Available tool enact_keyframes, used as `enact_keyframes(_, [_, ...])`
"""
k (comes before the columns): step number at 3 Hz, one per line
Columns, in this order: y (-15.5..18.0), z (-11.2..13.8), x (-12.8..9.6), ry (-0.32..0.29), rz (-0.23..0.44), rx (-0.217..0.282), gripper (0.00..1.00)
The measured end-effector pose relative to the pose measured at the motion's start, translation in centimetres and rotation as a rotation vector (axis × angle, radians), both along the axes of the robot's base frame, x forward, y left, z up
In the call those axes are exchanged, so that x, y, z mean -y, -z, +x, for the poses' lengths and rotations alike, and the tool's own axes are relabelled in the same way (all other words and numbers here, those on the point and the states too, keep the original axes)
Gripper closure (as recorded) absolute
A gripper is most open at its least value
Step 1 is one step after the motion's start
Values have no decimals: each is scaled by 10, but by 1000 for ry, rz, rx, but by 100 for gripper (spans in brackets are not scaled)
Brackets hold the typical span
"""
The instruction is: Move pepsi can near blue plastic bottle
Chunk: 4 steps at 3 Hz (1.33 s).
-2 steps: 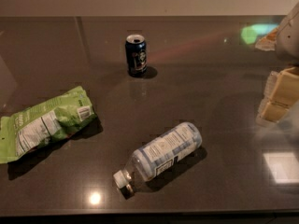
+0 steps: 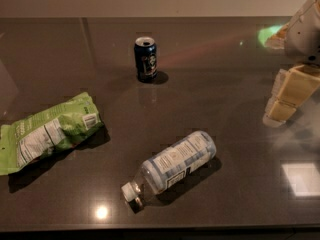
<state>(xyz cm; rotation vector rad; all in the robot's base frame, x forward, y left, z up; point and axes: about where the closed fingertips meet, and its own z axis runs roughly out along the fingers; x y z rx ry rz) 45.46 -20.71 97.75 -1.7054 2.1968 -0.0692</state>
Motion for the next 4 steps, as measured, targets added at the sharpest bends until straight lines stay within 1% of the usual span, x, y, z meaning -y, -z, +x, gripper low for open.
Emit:
enact_keyframes(1, [7,34,-24,-24,72,12,0])
enact_keyframes(2, [19,74,-52,-42,145,26,0])
enact_keyframes(3, [34,113,-79,-56,204,53,0])
enact_keyframes(4, [47,154,-109,-58,268,69,0])
